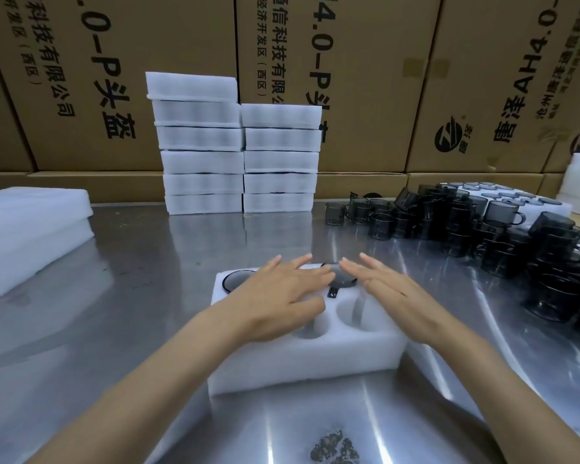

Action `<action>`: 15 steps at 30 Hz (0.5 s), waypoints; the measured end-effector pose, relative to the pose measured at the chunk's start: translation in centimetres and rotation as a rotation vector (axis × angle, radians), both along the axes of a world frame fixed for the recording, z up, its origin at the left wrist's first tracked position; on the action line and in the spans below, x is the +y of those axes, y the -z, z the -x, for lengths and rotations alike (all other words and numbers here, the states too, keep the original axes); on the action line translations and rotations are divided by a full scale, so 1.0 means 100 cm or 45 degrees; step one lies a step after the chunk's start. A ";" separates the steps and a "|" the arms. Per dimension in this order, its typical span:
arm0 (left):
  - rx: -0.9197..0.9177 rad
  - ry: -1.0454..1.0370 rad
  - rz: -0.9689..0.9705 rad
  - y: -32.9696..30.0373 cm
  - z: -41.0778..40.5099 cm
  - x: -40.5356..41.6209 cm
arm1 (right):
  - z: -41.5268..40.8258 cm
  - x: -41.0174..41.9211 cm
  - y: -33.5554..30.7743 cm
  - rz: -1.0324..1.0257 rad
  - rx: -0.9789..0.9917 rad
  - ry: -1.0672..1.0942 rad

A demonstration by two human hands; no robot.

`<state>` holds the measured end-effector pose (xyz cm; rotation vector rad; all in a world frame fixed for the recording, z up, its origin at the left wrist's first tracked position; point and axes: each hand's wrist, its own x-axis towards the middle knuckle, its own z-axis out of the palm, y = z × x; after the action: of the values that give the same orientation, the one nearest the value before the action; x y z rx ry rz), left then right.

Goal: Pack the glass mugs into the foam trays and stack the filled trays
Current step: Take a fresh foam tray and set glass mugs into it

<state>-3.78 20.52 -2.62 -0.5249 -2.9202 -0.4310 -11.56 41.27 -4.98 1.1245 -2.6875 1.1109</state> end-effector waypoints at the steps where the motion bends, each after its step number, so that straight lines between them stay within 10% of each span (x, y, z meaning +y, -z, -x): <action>1: -0.026 -0.014 -0.010 0.001 0.001 0.000 | 0.001 0.000 0.000 -0.030 -0.047 -0.008; 9: 0.026 -0.043 -0.067 0.011 -0.001 -0.001 | -0.004 -0.005 0.004 0.153 -0.118 0.044; 15: 0.509 -0.163 -0.244 0.001 -0.010 -0.016 | 0.009 0.015 -0.003 0.187 0.167 0.742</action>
<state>-2.74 18.96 -2.74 -0.3471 -2.4812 -0.5146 -12.48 42.73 -4.72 0.3325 -2.5180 1.0512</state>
